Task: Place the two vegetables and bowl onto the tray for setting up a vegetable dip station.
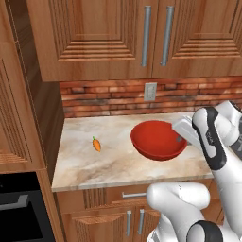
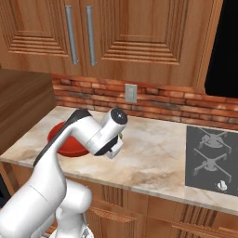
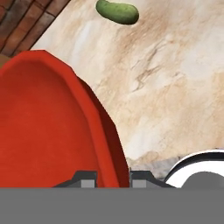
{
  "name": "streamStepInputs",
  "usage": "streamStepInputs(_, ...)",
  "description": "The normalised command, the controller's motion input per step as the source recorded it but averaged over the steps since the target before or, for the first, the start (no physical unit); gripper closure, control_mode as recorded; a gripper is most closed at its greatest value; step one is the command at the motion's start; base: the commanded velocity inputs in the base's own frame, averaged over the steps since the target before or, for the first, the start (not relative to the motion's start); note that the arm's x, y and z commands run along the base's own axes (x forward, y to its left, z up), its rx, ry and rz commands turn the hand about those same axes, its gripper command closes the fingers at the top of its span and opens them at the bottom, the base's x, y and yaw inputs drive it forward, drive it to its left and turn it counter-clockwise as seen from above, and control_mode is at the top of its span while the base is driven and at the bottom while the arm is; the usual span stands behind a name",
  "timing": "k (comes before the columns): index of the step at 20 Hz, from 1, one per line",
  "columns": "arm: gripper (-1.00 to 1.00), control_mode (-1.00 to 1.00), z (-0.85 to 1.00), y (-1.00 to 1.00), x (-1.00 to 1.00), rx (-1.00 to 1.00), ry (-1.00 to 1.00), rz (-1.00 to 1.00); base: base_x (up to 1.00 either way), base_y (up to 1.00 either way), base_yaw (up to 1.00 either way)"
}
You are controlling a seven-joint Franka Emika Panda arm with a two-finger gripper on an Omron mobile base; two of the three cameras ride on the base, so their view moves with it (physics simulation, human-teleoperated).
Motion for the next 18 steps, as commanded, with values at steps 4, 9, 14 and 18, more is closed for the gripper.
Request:
streamStepInputs(4,1.00,-1.00,0.13,0.00,-0.13,0.04,0.00,0.00,0.00,0.00,0.00)
streamStepInputs(9,1.00,-1.00,0.03,0.00,-0.04,0.00,0.00,0.00,0.00,0.00,0.00)
streamStepInputs(14,1.00,-1.00,0.00,0.00,0.00,0.00,0.00,0.00,0.00,0.00,0.00)
streamStepInputs(18,1.00,-1.00,0.00,0.00,0.00,0.00,0.00,0.00,0.00,0.00,0.00)
